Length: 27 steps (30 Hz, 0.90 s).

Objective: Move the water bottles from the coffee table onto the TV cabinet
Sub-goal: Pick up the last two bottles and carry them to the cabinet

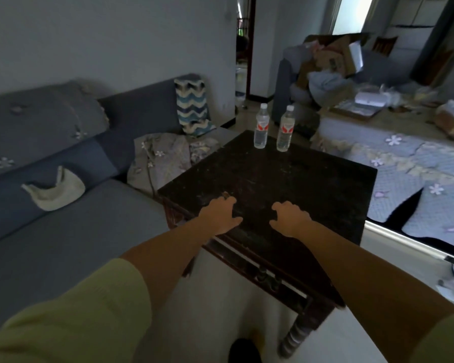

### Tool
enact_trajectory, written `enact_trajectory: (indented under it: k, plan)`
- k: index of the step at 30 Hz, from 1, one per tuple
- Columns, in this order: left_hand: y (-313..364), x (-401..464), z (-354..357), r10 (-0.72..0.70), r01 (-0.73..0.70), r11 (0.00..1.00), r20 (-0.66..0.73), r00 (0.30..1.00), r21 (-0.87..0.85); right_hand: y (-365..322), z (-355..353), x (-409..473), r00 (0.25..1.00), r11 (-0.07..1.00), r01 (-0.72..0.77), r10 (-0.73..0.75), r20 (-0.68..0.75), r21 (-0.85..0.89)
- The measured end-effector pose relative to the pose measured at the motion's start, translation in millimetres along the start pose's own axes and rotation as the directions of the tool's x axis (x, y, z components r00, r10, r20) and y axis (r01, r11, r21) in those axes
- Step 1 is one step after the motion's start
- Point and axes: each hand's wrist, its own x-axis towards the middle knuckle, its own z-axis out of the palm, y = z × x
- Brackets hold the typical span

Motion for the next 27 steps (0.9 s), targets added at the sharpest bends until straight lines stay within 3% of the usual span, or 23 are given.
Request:
enact_trajectory:
  k: [9,20,27]
  plan:
    - [4.7,180.6,-56.1,-0.074,0.070,0.996,-0.092,0.993,-0.046,35.6,-71.0,168.0,0.998,1.000,0.028,-0.027,-0.064,0.012]
    - [14.1,358.7,-59.3,-0.046,0.046,0.991,0.009,0.999,-0.127,72.3,-108.2,325.7,0.999,0.994,-0.049,0.049,0.007,0.095]
    - [7.5,482.2,-48.9,-0.095,0.079,0.929,-0.028,0.995,-0.362,98.0,-117.1,431.6,0.982,0.914,-0.185,0.190,0.024,0.362]
